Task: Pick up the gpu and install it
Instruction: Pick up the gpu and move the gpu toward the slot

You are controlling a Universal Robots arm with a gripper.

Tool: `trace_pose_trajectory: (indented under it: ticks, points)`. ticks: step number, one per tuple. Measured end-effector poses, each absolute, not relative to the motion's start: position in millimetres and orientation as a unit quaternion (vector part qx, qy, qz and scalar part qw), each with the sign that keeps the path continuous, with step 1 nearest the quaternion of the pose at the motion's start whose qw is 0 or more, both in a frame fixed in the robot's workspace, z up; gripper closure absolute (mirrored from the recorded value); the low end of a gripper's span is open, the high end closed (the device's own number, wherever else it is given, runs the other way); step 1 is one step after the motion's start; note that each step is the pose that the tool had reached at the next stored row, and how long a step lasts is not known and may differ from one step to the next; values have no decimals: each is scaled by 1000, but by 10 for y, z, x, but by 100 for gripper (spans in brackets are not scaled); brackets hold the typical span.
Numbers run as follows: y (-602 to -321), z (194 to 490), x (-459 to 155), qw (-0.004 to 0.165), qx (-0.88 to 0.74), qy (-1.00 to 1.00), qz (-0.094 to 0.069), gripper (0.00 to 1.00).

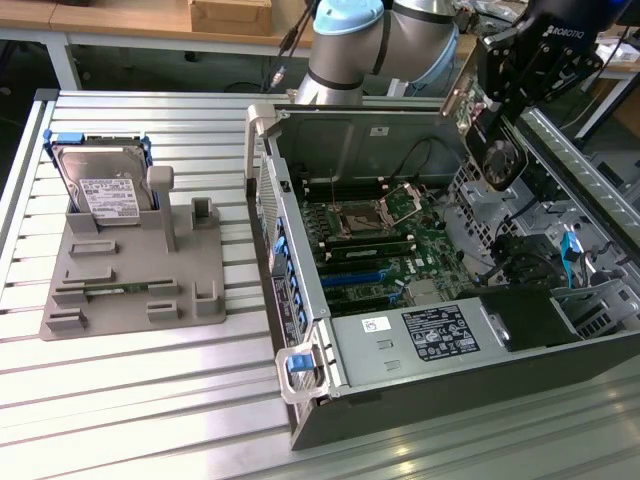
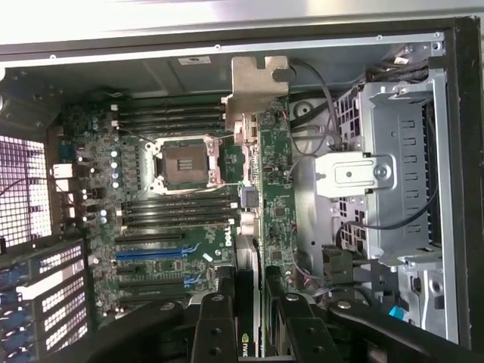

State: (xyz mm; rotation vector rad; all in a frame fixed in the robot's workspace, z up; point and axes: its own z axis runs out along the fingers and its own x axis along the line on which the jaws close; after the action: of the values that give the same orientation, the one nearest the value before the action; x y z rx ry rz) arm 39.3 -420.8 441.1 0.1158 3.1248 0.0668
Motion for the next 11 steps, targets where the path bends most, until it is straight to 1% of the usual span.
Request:
trace_pose_trajectory:
  ticks: [6,11]
  points:
    - [-4216,4366,392,7,37,999,21,73]
    - [-4216,4357,215,7,31,999,21,73]
